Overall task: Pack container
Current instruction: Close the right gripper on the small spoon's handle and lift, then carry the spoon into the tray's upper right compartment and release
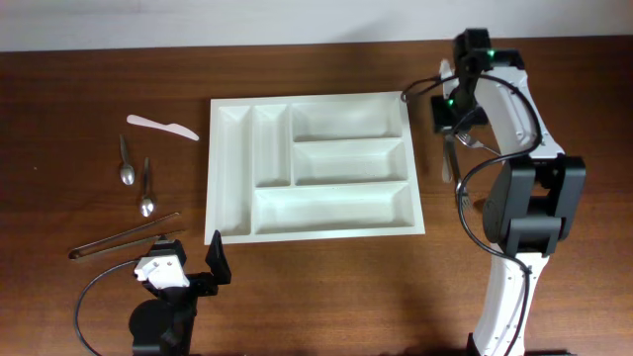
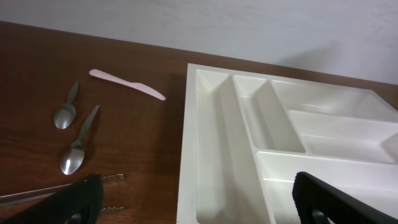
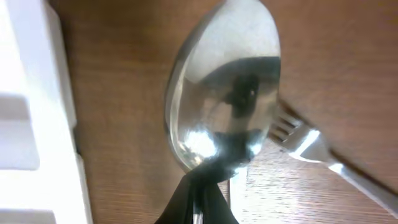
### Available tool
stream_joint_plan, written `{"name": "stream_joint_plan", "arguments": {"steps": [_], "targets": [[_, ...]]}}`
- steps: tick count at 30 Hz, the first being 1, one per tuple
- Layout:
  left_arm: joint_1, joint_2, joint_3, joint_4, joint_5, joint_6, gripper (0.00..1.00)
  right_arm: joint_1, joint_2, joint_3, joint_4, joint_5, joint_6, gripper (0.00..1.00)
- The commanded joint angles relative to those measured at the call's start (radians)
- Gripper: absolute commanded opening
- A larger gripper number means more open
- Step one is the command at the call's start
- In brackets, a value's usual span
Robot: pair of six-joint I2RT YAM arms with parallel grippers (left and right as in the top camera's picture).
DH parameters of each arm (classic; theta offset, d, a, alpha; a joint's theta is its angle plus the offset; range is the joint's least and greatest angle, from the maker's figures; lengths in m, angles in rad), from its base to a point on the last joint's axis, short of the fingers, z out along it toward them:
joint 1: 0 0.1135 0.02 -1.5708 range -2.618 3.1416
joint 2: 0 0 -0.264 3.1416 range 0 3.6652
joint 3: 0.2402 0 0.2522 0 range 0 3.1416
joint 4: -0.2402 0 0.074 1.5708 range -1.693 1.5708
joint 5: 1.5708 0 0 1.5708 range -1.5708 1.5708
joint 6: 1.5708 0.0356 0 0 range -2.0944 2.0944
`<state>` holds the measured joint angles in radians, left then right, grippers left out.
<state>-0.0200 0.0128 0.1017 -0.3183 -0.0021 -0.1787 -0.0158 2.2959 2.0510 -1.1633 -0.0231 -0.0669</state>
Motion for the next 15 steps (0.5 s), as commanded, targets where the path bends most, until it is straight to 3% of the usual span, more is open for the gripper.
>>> {"name": "stream_joint_plan", "arguments": {"steps": [1,5,15], "targets": [[0.003,-0.008,-0.003,-0.002,0.014,0.009,0.99,0.010,0.001,0.073,-0.020,0.012,0.008,0.04],[0.003,-0.008,-0.003,-0.002,0.014,0.009,0.99,0.023,-0.001,0.166,-0.054,0.000,-0.014,0.04],[0.003,-0.008,-0.003,-0.002,0.014,0.009,0.99,0.153,0.000,0.290,-0.076,-0.105,-0.285,0.04]]}}
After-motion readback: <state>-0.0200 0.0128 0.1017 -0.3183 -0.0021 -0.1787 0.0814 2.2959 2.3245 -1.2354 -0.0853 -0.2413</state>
